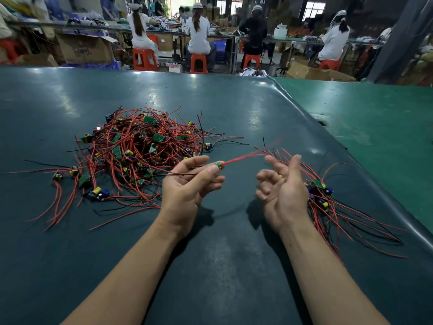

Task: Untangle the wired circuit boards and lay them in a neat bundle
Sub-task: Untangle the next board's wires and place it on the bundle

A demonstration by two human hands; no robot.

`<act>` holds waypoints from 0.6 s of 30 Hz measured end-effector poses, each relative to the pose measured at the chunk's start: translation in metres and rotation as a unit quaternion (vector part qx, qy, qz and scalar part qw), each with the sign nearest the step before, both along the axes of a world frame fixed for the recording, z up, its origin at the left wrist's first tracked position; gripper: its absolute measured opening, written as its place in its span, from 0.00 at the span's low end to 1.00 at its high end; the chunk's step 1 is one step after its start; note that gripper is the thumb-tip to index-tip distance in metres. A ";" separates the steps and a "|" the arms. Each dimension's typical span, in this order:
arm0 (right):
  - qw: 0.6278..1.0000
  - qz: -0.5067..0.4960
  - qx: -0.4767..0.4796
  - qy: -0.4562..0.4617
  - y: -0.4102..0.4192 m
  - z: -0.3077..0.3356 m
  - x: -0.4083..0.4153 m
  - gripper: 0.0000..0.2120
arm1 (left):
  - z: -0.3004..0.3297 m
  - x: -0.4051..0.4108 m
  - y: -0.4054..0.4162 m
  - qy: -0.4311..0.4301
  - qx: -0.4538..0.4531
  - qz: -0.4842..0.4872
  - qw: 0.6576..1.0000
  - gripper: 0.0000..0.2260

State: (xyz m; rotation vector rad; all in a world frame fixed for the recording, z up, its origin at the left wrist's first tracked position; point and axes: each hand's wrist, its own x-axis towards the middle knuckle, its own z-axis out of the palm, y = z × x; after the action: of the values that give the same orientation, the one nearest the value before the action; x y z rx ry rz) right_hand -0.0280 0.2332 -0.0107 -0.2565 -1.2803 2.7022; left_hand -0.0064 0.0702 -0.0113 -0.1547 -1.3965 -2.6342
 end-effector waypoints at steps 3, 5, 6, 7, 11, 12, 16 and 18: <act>0.992 0.108 0.059 0.038 -0.013 0.000 0.009 0.38 | 0.002 -0.001 0.001 -0.019 0.024 -0.014 0.999 0.02; 0.972 0.149 0.160 0.086 -0.022 -0.003 0.016 0.31 | 0.002 -0.001 0.002 -0.022 0.033 -0.023 0.999 0.04; 0.959 0.170 0.203 0.104 -0.027 -0.004 0.020 0.25 | 0.002 -0.001 0.001 -0.024 0.033 -0.025 0.999 0.06; 0.946 0.177 0.244 0.119 -0.031 -0.007 0.022 0.21 | 0.003 -0.001 0.002 -0.027 0.023 -0.025 0.999 0.08; 0.889 0.099 0.382 0.232 -0.035 -0.009 0.026 0.09 | 0.000 -0.002 0.002 -0.024 -0.084 0.023 0.996 0.14; 0.878 0.079 0.406 0.240 -0.034 -0.009 0.025 0.07 | -0.001 -0.003 0.002 -0.028 -0.114 0.039 0.992 0.16; 0.872 0.034 0.438 0.214 -0.036 -0.008 0.027 0.04 | -0.002 -0.005 0.002 -0.054 -0.135 0.049 0.988 0.16; 0.918 0.069 0.347 0.182 -0.036 -0.005 0.028 0.09 | -0.002 -0.005 0.002 -0.060 -0.132 0.046 0.988 0.17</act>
State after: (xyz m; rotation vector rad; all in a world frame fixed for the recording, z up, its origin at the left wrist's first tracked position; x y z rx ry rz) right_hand 0.0003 0.1973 -0.0160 0.4082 -2.0431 2.0483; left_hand -0.0117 0.0724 -0.0130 0.0391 -1.7451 -2.4095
